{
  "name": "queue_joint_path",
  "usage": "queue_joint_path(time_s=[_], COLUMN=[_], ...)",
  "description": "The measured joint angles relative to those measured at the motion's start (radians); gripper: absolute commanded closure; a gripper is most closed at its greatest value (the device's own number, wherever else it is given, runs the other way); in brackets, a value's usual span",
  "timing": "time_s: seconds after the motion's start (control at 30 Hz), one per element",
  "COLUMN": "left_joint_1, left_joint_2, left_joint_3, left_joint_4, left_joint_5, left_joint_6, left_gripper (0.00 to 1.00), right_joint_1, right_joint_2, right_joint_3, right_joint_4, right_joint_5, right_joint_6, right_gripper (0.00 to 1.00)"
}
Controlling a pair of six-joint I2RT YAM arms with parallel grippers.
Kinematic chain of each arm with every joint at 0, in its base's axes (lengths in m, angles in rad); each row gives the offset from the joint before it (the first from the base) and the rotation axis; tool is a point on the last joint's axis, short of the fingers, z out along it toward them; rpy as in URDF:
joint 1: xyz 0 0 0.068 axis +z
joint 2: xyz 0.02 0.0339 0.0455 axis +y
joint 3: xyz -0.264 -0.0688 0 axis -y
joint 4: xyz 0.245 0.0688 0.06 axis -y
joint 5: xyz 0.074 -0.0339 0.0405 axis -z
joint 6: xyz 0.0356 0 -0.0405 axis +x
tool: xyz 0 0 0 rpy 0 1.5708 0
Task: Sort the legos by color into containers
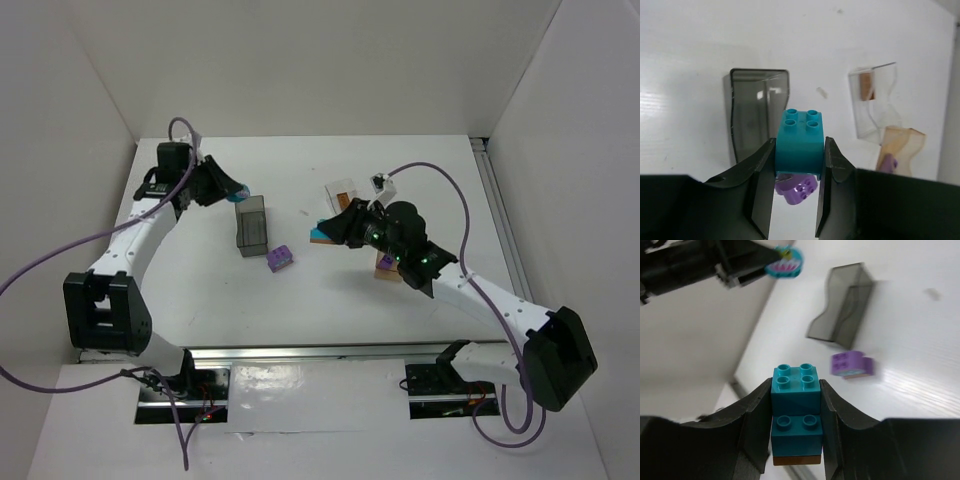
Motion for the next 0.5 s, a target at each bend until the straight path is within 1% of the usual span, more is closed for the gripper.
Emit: queue_joint_path(time_s=[0.07, 0.2, 0.23, 0.27, 0.3, 0.37, 0.4, 0.43, 0.47, 0.5], left_joint_1=[-0.023, -0.059, -0.065, -0.07, -0.076, -0.083, -0.087, -0.091, -0.097, -0.1], left_joint_2=[0.029, 0.112, 0.132, 0.149, 0.166, 0.19, 0.201, 0.209, 0.215, 0.217], left_joint_3=[0.0, 0.0, 0.0, -0.001, -0.001, -0.001, -0.001, 0.0, 0.001, 0.005], left_joint_4=[-0.032, -0.064, -0.07, -0.076, -0.082, -0.087, -0.089, -0.093, -0.097, -0.106], left_joint_5=[-0.063, -0.138, -0.152, -0.16, -0.17, -0.179, -0.182, -0.185, -0.189, -0.192], left_joint_6=[0.016, 0.019, 0.019, 0.019, 0.019, 0.02, 0.024, 0.026, 0.032, 0.031], left_gripper=[1.0, 1.0, 0.97, 0.87, 0.64, 0.41, 0.32, 0.15, 0.1, 0.07], right_joint_1=[0.0, -0.003, -0.003, -0.003, -0.003, -0.003, -0.003, -0.003, -0.003, -0.003], right_joint_2=[-0.009, -0.014, -0.014, -0.015, -0.015, -0.016, -0.016, -0.016, -0.016, -0.016], right_joint_3=[0.02, 0.027, 0.027, 0.027, 0.027, 0.027, 0.027, 0.027, 0.027, 0.027], right_joint_4=[-0.092, -0.215, -0.235, -0.253, -0.267, -0.288, -0.294, -0.3, -0.302, -0.304], right_joint_5=[0.081, 0.179, 0.189, 0.2, 0.209, 0.219, 0.221, 0.222, 0.222, 0.22], right_joint_6=[-0.034, -0.069, -0.073, -0.077, -0.08, -0.086, -0.09, -0.093, -0.097, -0.1], right_gripper=[0.85, 0.85, 0.85, 0.85, 0.85, 0.85, 0.85, 0.85, 0.85, 0.85])
